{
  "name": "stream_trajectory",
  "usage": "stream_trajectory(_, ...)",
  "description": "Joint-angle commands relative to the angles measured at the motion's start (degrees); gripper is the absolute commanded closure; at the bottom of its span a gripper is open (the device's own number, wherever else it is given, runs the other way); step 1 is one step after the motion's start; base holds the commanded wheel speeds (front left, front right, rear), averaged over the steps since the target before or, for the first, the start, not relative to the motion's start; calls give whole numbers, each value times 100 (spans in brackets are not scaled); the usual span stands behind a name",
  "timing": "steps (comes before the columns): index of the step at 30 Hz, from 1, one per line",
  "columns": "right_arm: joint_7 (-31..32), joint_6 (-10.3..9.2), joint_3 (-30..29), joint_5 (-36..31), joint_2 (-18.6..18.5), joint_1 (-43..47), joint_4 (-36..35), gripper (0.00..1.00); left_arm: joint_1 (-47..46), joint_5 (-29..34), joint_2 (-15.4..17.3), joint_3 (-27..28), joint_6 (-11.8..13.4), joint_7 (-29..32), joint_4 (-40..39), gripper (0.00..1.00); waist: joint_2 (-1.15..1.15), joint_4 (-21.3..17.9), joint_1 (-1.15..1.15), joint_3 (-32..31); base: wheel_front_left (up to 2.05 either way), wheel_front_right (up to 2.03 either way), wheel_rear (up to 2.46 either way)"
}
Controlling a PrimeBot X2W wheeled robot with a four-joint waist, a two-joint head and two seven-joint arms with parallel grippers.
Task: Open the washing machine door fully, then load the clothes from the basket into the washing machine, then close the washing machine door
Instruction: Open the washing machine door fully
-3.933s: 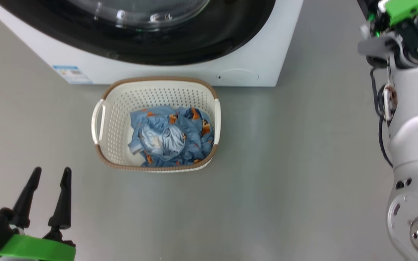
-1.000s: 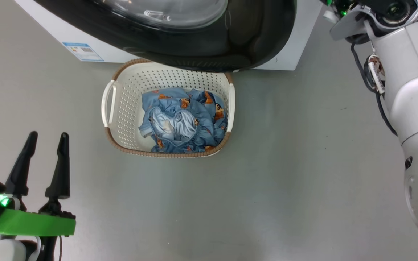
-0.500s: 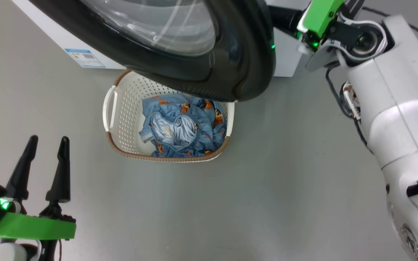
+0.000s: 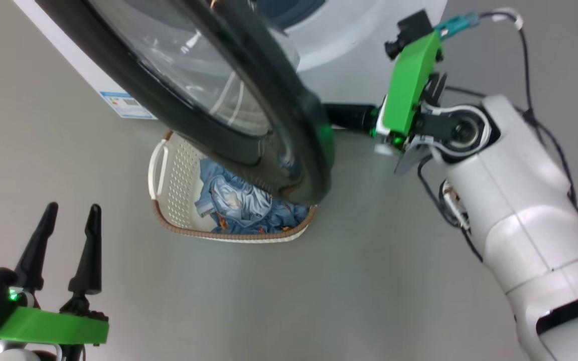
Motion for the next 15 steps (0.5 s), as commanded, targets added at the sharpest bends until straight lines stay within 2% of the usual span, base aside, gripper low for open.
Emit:
stream_trajectory(1,52,42,105,65,201,121,-278,100,-52,48,167,250,-17,-46,-105,0,0,-1,0,-68,0,0,0)
stream_trajectory(9,28,42,636,526,201,759,-889,100,-15,103,137,232,-17,-46,-87,0,0,38,0,-210,0,0,0)
stream_trajectory(15,-253,42,1140,915,201,1063,-1104,100,19,134,140,234,-17,-46,-70,0,0,88,0,-281,0,0,0)
